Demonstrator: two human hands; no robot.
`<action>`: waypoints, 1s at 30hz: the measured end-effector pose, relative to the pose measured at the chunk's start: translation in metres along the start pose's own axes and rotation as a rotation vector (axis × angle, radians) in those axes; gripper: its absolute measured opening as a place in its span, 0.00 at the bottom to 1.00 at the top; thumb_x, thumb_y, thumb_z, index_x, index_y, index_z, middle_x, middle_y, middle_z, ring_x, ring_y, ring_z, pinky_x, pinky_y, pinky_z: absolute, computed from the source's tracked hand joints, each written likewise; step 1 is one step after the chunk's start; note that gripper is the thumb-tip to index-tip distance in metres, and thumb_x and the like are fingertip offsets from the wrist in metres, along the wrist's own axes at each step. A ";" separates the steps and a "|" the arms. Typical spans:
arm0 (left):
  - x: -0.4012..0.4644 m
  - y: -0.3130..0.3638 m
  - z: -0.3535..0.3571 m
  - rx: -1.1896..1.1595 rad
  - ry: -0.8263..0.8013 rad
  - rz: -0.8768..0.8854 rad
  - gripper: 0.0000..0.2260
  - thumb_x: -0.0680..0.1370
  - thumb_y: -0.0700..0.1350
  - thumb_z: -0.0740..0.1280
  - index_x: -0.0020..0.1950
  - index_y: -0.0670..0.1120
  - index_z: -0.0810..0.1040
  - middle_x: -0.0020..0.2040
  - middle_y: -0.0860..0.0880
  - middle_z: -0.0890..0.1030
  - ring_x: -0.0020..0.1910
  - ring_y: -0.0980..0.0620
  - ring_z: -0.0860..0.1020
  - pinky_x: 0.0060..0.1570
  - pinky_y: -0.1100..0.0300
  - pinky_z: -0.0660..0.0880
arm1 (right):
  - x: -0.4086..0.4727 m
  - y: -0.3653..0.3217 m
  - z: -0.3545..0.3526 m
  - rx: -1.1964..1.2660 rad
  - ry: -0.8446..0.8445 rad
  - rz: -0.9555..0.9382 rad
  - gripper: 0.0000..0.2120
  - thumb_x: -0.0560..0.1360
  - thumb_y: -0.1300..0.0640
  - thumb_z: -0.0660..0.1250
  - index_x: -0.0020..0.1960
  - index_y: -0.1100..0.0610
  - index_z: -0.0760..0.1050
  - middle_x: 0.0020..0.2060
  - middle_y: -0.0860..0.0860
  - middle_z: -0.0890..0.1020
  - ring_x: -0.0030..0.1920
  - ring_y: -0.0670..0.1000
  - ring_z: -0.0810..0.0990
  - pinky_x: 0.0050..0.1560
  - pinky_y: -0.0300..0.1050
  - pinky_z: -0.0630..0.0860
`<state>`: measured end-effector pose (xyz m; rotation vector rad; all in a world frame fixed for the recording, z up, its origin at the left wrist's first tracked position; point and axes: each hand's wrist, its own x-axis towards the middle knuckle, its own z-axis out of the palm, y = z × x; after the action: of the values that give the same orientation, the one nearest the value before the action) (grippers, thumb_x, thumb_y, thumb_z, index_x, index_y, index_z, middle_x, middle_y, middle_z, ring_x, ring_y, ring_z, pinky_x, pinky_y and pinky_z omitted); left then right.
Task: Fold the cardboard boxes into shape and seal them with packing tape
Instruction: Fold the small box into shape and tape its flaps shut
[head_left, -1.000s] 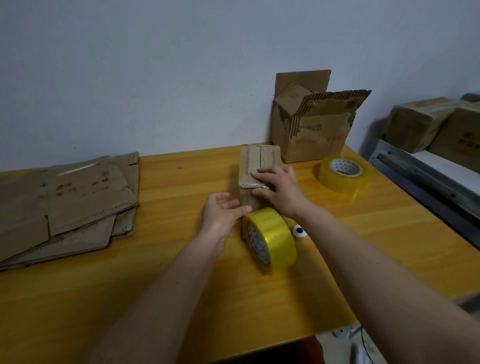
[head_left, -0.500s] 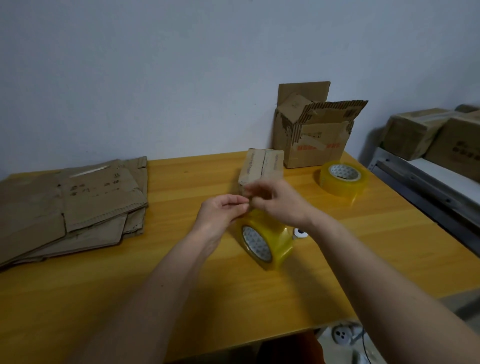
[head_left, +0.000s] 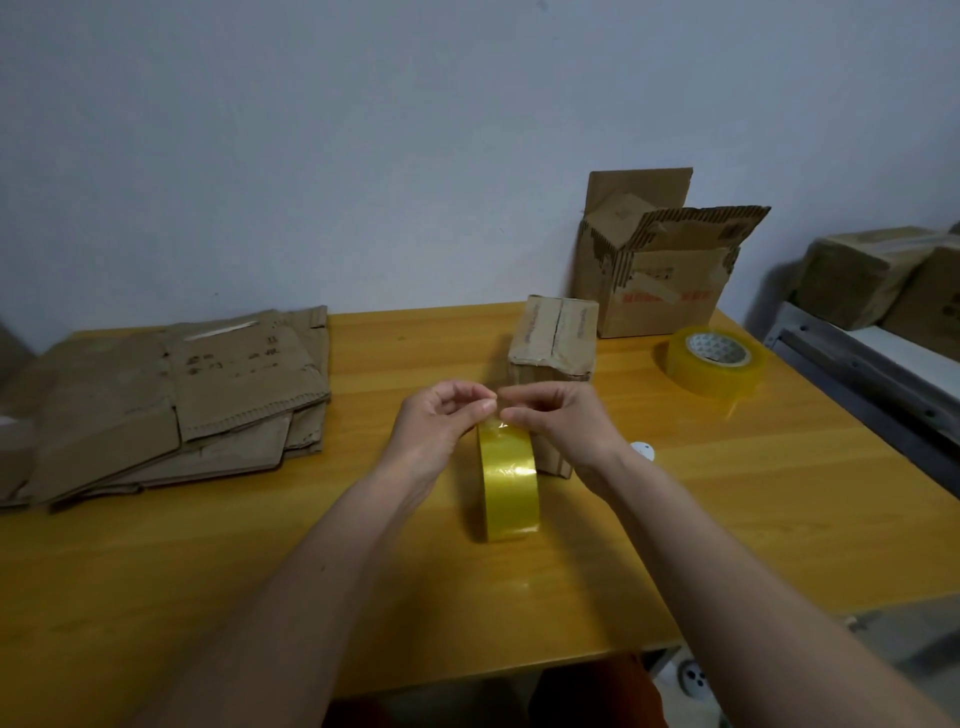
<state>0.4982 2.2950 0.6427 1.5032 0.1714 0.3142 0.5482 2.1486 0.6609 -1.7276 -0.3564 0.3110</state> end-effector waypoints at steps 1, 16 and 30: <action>0.000 0.000 0.001 0.003 0.000 0.003 0.07 0.73 0.34 0.70 0.42 0.45 0.80 0.38 0.52 0.82 0.40 0.57 0.79 0.47 0.63 0.75 | 0.000 0.000 0.000 0.040 -0.003 0.004 0.17 0.69 0.67 0.73 0.57 0.63 0.79 0.39 0.55 0.81 0.43 0.53 0.80 0.56 0.46 0.77; -0.015 0.010 -0.003 0.330 -0.016 0.152 0.10 0.73 0.37 0.72 0.48 0.53 0.83 0.48 0.51 0.83 0.46 0.59 0.79 0.48 0.70 0.75 | -0.002 0.005 0.005 0.360 0.060 0.040 0.10 0.72 0.71 0.68 0.49 0.60 0.74 0.32 0.52 0.76 0.35 0.49 0.76 0.42 0.43 0.74; -0.009 0.015 0.005 0.566 0.077 0.081 0.07 0.71 0.44 0.75 0.37 0.55 0.82 0.38 0.60 0.80 0.42 0.63 0.78 0.39 0.73 0.72 | -0.008 -0.008 -0.005 -0.311 -0.053 -0.121 0.07 0.72 0.60 0.72 0.49 0.58 0.83 0.44 0.55 0.83 0.47 0.53 0.80 0.53 0.47 0.79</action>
<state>0.4893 2.2881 0.6570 2.0620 0.2772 0.4100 0.5425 2.1421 0.6697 -1.9947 -0.5696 0.2217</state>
